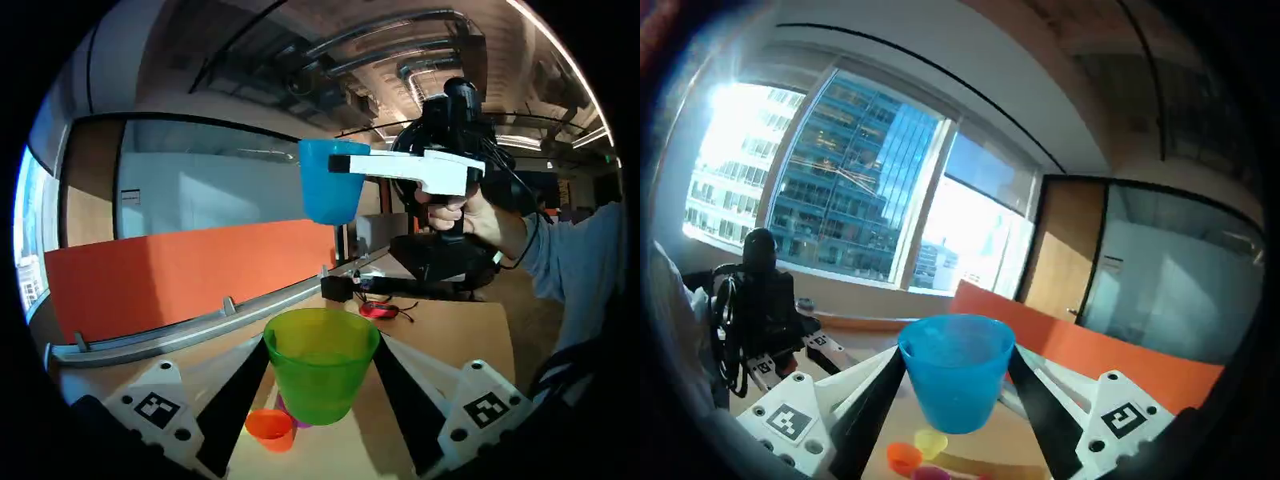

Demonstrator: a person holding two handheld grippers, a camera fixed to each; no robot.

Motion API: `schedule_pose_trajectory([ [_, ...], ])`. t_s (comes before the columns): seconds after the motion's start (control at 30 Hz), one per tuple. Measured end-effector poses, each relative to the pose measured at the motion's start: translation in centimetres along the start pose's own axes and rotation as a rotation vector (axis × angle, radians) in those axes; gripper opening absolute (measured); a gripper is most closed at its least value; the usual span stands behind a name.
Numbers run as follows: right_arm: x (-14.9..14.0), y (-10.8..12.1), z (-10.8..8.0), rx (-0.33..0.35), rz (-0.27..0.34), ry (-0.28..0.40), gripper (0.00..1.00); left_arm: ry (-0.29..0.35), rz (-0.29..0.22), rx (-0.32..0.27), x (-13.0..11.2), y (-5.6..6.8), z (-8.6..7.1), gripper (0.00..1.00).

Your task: Pour water

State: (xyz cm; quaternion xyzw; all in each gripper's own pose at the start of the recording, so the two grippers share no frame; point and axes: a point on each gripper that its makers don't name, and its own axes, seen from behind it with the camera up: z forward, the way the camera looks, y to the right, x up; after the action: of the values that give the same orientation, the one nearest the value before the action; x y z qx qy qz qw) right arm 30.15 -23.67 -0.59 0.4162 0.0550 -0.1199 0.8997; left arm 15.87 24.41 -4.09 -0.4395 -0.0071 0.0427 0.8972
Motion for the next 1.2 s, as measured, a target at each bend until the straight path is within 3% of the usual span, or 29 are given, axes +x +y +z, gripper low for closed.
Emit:
schedule_pose_trajectory([
  [0.17,-0.8,0.3,-0.2,-0.001,0.062,-0.013,0.90,0.003,0.003,0.013,0.3,-0.5,-0.4,0.87],
  [0.87,-6.0,2.2,-3.1,-0.061,0.125,-0.077,0.90,-0.021,0.015,0.093,-0.6,-3.8,-3.0,0.87],
  [1.2,-9.5,2.8,-4.8,-0.086,0.112,-0.111,0.90,-0.051,0.020,0.129,-2.2,-5.3,-4.1,0.87],
])
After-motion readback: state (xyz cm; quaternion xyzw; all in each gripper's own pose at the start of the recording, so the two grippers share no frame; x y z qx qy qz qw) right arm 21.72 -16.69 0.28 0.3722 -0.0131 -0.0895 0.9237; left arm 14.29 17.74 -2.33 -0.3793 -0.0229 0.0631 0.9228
